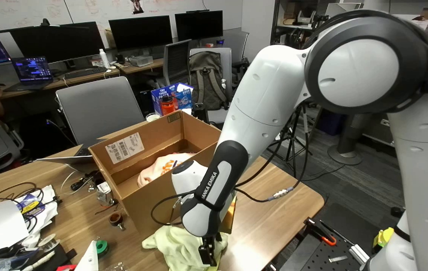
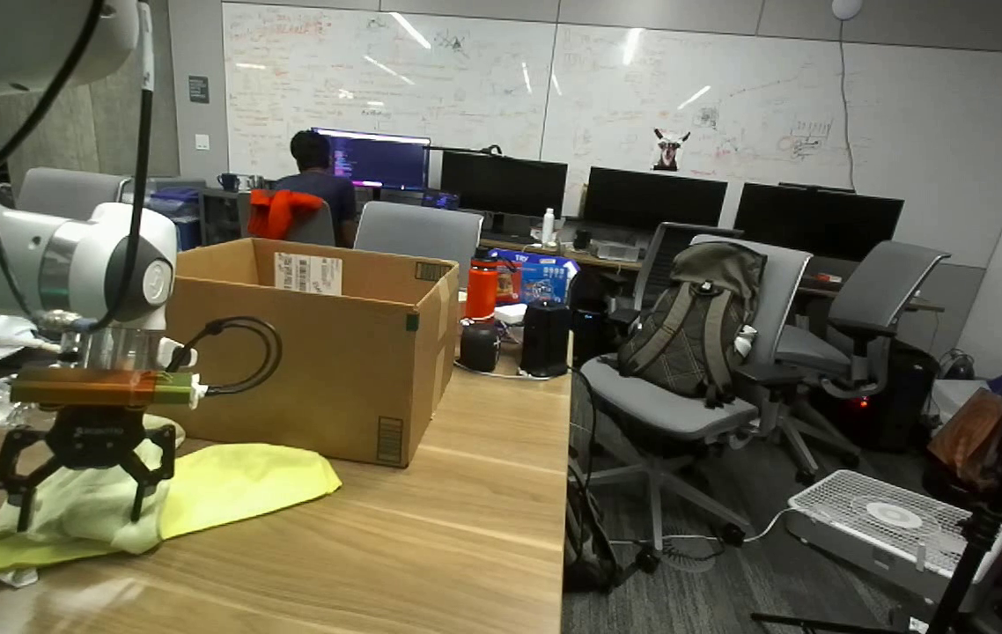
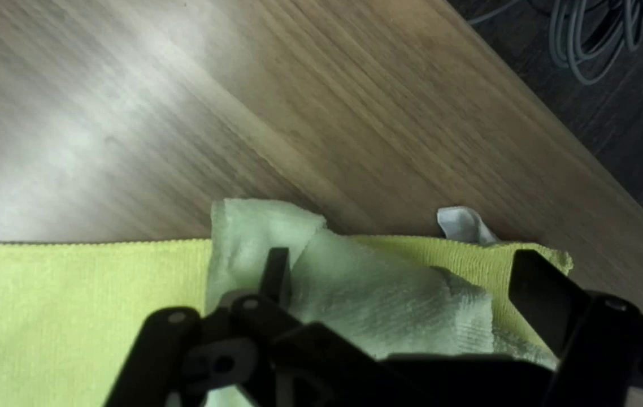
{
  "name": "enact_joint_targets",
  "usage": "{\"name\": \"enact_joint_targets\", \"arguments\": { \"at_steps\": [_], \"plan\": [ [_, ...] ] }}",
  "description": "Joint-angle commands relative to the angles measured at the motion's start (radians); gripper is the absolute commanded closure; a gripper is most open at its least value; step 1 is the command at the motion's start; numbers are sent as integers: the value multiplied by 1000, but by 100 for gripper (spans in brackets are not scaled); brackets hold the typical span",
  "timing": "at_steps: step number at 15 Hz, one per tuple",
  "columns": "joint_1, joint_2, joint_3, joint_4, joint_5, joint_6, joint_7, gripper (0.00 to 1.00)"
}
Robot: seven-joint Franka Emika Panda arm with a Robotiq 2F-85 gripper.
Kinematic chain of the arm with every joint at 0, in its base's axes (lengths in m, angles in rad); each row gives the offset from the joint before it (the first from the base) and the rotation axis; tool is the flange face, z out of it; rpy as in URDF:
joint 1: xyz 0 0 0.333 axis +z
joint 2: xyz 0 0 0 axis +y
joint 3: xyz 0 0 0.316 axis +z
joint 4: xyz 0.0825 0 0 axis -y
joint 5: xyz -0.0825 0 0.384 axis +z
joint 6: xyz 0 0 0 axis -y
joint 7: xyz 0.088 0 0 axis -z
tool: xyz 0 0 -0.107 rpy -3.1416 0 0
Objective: Put the peach and pink shirt and the green towel in the box respectively
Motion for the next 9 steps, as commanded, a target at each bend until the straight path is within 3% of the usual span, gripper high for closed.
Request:
{"name": "enact_joint_targets", "arguments": {
  "at_steps": [1,9],
  "plan": [
    [-10,5,15,22,10,36,-1,0],
    [-6,16,-2,35,-8,75,5,0]
  ]
}}
